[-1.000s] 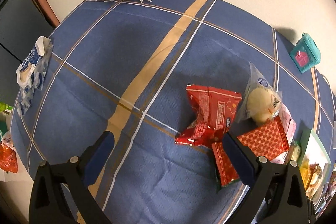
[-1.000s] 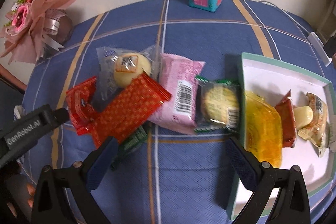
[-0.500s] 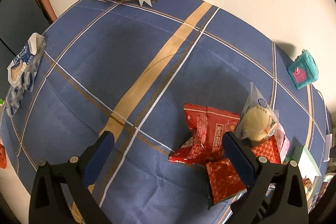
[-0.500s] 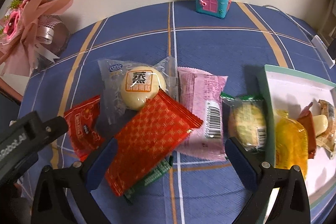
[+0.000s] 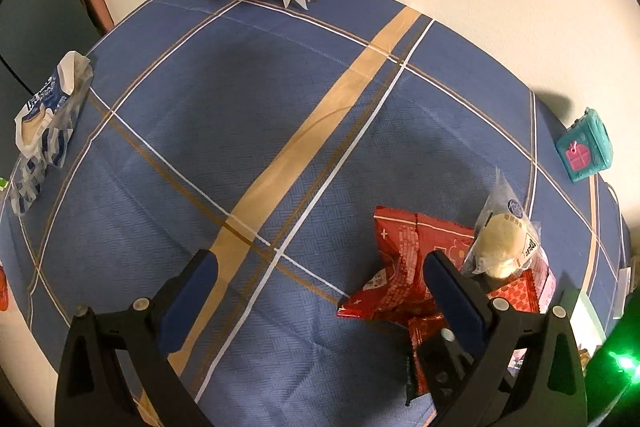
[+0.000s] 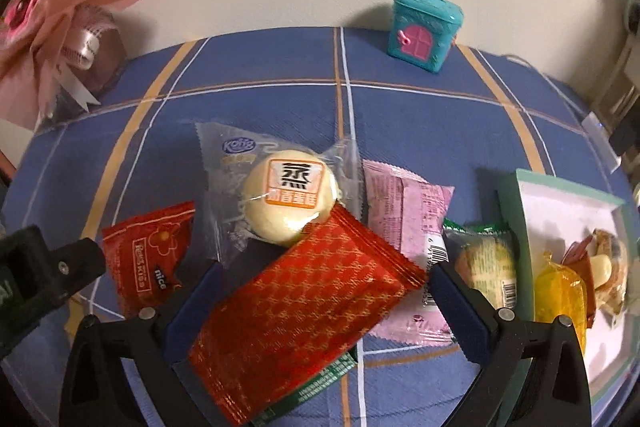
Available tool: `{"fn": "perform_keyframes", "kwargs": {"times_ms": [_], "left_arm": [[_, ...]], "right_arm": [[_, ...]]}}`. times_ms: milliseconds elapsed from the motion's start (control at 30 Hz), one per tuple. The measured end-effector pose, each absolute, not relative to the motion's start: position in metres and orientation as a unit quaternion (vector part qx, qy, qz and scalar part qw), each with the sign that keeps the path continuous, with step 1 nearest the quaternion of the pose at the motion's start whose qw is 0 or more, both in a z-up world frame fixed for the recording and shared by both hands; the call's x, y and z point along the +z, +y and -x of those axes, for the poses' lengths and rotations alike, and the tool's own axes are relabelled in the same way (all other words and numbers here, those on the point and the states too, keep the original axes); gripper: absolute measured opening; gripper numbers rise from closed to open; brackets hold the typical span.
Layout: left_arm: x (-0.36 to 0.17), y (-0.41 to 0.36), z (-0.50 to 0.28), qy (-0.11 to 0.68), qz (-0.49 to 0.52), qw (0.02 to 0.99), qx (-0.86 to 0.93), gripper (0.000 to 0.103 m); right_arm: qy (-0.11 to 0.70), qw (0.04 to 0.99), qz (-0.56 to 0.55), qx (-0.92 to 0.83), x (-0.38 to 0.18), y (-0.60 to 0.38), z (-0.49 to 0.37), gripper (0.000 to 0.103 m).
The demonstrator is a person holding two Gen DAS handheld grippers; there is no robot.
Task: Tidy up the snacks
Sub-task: 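Lower the left tool onto the red wafer bag while the right tool approaches the red wafer packet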
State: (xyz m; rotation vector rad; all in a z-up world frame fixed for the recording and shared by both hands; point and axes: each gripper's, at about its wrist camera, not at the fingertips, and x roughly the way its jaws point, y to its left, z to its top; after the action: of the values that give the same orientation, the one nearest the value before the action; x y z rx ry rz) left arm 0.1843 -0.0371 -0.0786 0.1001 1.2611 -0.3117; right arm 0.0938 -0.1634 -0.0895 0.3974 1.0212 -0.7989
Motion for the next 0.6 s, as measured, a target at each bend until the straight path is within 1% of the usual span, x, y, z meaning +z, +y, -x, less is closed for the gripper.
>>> {"fn": "perform_keyframes", "kwargs": {"times_ms": [267, 500, 600], "left_arm": [[-0.081, -0.040, -0.182, 0.590, -0.053, 0.792, -0.147, 0.102], [-0.082, -0.044, -0.178, 0.588, -0.062, 0.792, -0.155, 0.102], [-0.085, -0.050, -0.175, 0.588, -0.066, 0.789, -0.168, 0.102]], "right_arm": [[0.496, 0.766, -0.161, -0.377, -0.094, -0.164, -0.089, 0.103], [0.502, 0.757, -0.207, -0.364, -0.093, -0.180, -0.073, 0.103], [0.495, 0.757, -0.243, -0.351, -0.092, -0.187, -0.067, 0.103]]}}
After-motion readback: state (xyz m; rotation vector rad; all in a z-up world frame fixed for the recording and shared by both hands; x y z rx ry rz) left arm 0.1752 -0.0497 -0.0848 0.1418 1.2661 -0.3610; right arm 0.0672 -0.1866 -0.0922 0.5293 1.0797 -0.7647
